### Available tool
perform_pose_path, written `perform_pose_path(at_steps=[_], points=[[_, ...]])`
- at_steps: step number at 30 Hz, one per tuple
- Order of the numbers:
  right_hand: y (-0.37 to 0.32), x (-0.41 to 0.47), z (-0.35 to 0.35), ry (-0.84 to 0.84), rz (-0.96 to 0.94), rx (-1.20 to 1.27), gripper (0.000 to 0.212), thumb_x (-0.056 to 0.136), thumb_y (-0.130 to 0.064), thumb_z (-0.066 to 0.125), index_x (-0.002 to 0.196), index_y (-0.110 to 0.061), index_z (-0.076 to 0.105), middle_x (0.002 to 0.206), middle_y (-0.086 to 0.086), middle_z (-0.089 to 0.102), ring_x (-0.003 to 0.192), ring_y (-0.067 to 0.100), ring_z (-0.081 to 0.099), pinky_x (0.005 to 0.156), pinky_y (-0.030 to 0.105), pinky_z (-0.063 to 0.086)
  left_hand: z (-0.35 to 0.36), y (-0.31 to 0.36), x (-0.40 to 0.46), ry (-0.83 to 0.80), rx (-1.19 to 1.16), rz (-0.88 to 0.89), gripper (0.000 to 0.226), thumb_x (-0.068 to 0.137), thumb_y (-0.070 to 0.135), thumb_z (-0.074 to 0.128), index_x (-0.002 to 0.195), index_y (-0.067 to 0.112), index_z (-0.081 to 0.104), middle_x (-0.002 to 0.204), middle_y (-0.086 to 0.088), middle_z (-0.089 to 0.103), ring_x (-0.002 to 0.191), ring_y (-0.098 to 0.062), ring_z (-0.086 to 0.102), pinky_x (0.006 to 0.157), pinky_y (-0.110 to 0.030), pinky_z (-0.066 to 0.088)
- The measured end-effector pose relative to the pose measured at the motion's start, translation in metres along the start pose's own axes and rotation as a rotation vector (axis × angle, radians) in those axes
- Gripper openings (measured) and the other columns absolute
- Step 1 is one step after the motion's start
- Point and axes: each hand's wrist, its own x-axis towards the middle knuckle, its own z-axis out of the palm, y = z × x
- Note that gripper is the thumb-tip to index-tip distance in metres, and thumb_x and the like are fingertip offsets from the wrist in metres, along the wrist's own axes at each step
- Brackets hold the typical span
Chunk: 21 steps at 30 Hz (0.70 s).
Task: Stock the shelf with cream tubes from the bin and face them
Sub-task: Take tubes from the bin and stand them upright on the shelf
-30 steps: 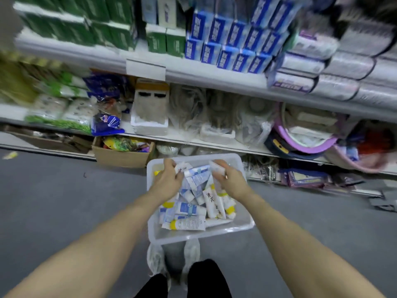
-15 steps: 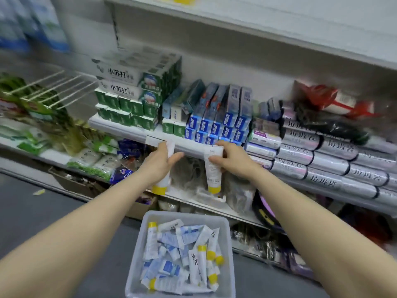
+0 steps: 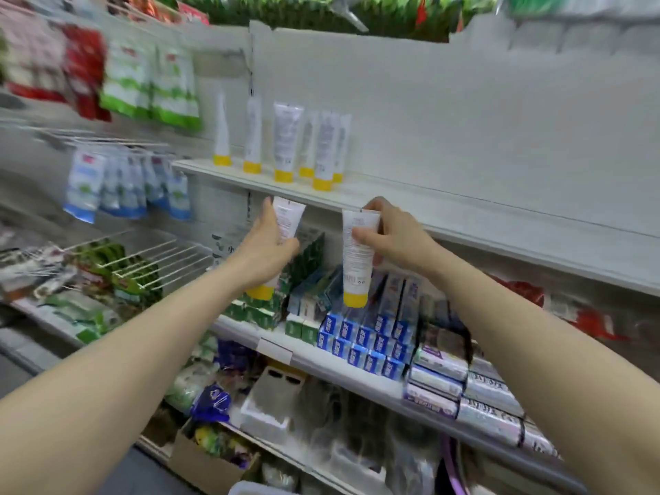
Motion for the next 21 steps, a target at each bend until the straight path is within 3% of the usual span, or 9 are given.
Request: perform_pose_path(at_steps=[3,5,13,17,21], points=[[-0.016,0.026,-0.029,0.082,-0.023,0.014,0.022,0.09,-0.022,0.062,0.106,-0.013,0.049,0.085,0.004,0.064,0.064,0.015,0.066,0.049,0.027,0.054,-0.021,0.018,0.016,0.06,-0.029,0.085,0.065,0.095,0.029,0.052,0.145,0.012,0.015,0.141,-0.007,0.041,0.124,-0.028,0.046,0.089,-0.029,0.037],[-0.023,0.044,-0.047,0.168,-0.03,0.035,0.02,0.089,-0.02,0.063,0.103,-0.013,0.05,0.089,0.007,0.065,0.068,0.018,0.067,0.052,0.031,0.057,-0.03,0.027,0.027,0.098,-0.07,0.103,0.062,0.092,0.033,0.056,0.14,0.012,0.022,0.129,-0.004,0.048,0.114,-0.024,0.052,0.088,-0.033,0.042],[-0.019,0.108,-0.087,0.48,-0.015,0.035,0.024,0.081,-0.023,0.064,0.103,-0.024,0.054,0.093,0.004,0.066,0.077,0.022,0.069,0.059,0.039,0.06,-0.049,0.044,0.074,0.264,-0.054,0.175,0.065,0.078,0.052,0.065,0.129,0.024,0.038,0.116,0.005,0.059,0.102,-0.02,0.06,0.09,-0.043,0.05],[0.0,0.141,-0.076,0.493,-0.001,-0.063,0.029,0.078,-0.03,0.059,0.105,-0.038,0.053,0.094,-0.001,0.065,0.086,0.03,0.063,0.074,0.044,0.057,-0.051,0.045,0.096,0.331,-0.076,0.137,0.06,0.077,0.047,0.071,0.126,0.025,0.045,0.102,0.012,0.059,0.098,-0.016,0.061,0.087,-0.036,0.051],[0.022,0.179,-0.063,0.497,0.056,-0.114,0.034,0.085,-0.026,0.059,0.118,-0.029,0.054,0.102,0.004,0.065,0.095,0.029,0.059,0.083,0.037,0.05,-0.049,0.044,0.115,0.359,-0.077,0.117,0.063,0.074,0.049,0.073,0.127,0.027,0.048,0.102,0.013,0.062,0.094,-0.012,0.062,0.086,-0.034,0.051]])
